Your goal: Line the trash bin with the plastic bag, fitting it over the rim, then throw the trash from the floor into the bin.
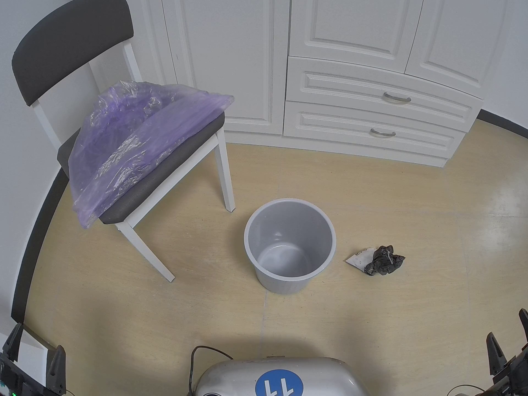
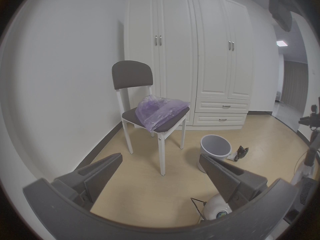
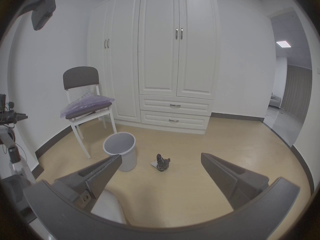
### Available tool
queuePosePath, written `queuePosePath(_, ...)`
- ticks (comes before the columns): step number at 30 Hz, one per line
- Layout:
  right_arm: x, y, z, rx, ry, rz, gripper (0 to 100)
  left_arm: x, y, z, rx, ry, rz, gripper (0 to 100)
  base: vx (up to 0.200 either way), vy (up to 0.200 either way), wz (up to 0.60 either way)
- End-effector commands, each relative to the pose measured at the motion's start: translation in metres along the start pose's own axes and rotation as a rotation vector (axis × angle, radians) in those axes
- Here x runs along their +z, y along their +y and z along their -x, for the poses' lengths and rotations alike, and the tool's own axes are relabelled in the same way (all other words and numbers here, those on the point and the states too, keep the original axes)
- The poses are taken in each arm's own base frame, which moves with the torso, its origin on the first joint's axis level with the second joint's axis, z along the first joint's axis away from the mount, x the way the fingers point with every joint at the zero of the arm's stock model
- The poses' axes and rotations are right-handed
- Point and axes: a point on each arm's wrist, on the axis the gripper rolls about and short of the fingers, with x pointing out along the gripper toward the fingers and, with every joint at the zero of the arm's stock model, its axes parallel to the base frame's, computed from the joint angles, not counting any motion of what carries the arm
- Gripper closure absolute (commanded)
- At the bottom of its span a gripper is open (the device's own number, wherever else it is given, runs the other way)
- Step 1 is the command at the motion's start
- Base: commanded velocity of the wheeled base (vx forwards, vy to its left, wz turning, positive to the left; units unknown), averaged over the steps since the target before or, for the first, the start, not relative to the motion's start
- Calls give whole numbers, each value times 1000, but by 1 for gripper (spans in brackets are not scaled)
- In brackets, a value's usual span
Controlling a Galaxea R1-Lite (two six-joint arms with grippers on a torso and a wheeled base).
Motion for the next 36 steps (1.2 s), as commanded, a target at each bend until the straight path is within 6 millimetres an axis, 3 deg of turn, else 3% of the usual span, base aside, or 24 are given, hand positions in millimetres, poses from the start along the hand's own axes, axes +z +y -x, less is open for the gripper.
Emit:
queuePosePath(1, 10, 0, 3, 10, -94, -158, 0, 1, 0, 1, 4, -30, 54, 0, 0, 0, 0)
queuePosePath(3, 26, -1, 8, 28, -160, -305, 0, 31, 1, 9, -5, -165, 188, 0, 0, 0, 0)
queuePosePath(4, 26, -1, 8, 28, -160, -305, 0, 31, 1, 9, -5, -165, 188, 0, 0, 0, 0)
queuePosePath(5, 24, -1, 7, 38, -125, -267, 0, 47, 2, 13, -22, -179, 227, 0, 0, 0, 0)
queuePosePath(8, 32, -1, 1, 99, -60, -184, 0, 68, 4, 2, -64, -87, 164, 0, 0, 0, 0)
queuePosePath(12, 74, -3, -14, 119, -14, -142, 0, 103, 4, -23, -59, 2, 89, 0, 0, 0, 0)
queuePosePath(14, 97, -5, -31, 114, 27, -105, 0, 118, 3, -41, -55, 54, 45, 0, 0, 0, 0)
queuePosePath(16, 105, -5, -37, 114, 32, -99, 0, 122, 3, -48, -52, 77, 25, 0, 0, 0, 0)
queuePosePath(18, 132, -7, -63, 113, 39, -87, 0, 131, 4, -82, 21, 189, -71, 0, 0, 0, 0)
queuePosePath(22, 154, -8, -90, 112, -5, -34, 0, 132, 4, -118, 80, 281, -166, 0, 0, 0, 0)
queuePosePath(24, 156, -8, -95, 106, -9, -14, 0, 130, 4, -126, 85, 301, -186, 0, 0, 0, 0)
queuePosePath(27, 166, -11, -107, 59, -60, 41, 0, 120, 4, -153, 109, 390, -294, 0, 0, 0, 0)
queuePosePath(32, 163, -9, -123, 77, -22, 40, 0, 101, 3, -202, 197, 511, -394, 0, 0, 0, 0)
queuePosePath(36, 164, -9, -125, 84, -34, 34, 0, 89, 3, -233, 270, 529, -444, 0, 0, 0, 0)
